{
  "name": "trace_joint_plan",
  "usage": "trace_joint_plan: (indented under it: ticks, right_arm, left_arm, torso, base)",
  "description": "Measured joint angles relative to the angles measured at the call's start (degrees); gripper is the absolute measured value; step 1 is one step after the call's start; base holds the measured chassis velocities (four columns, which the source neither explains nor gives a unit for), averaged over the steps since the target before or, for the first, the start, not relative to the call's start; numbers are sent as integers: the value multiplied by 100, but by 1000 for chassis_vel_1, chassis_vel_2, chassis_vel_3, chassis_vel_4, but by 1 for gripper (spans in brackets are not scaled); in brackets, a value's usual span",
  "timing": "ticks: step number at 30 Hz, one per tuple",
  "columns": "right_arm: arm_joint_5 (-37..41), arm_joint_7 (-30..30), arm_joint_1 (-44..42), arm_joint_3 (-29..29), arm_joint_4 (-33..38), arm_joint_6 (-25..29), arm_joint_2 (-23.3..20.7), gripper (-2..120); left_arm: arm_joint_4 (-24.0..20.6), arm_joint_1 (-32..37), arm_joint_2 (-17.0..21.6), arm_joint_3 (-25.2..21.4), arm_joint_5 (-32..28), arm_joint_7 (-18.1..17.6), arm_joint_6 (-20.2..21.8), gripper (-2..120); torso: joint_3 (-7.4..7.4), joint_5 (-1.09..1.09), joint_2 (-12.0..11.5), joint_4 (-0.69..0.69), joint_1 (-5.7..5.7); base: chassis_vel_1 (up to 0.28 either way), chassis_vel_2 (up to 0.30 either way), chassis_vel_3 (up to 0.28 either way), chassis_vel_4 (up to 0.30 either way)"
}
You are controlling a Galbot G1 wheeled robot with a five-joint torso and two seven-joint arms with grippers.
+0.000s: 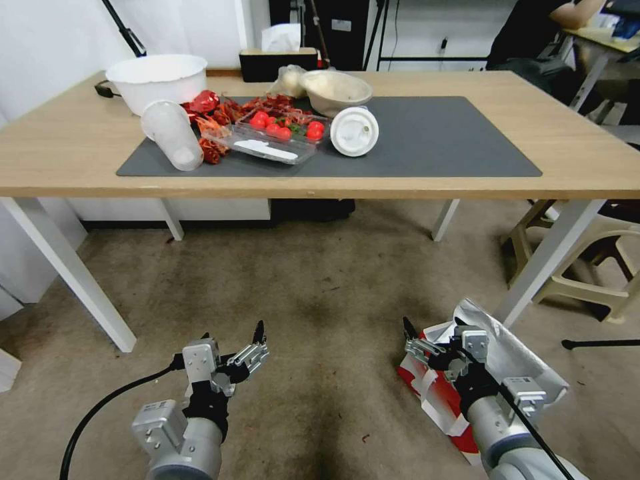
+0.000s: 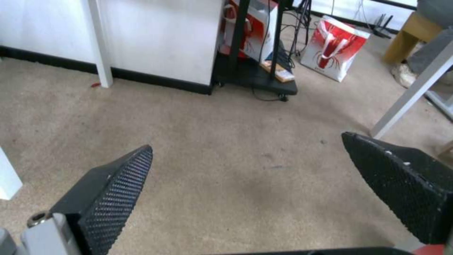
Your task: Pick up the food delivery bag from the floor and place it on the table.
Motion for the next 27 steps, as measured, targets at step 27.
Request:
trace_joint_plan:
  ticks: [27]
  right_arm:
    - [-50,4,-35,1,-83,182,16,100]
  left_arm:
    - [53,32,15,3,98,33,-105,100]
  torso:
    - [-451,0,-611,0,-158]
  base:
    - [0,0,0,0]
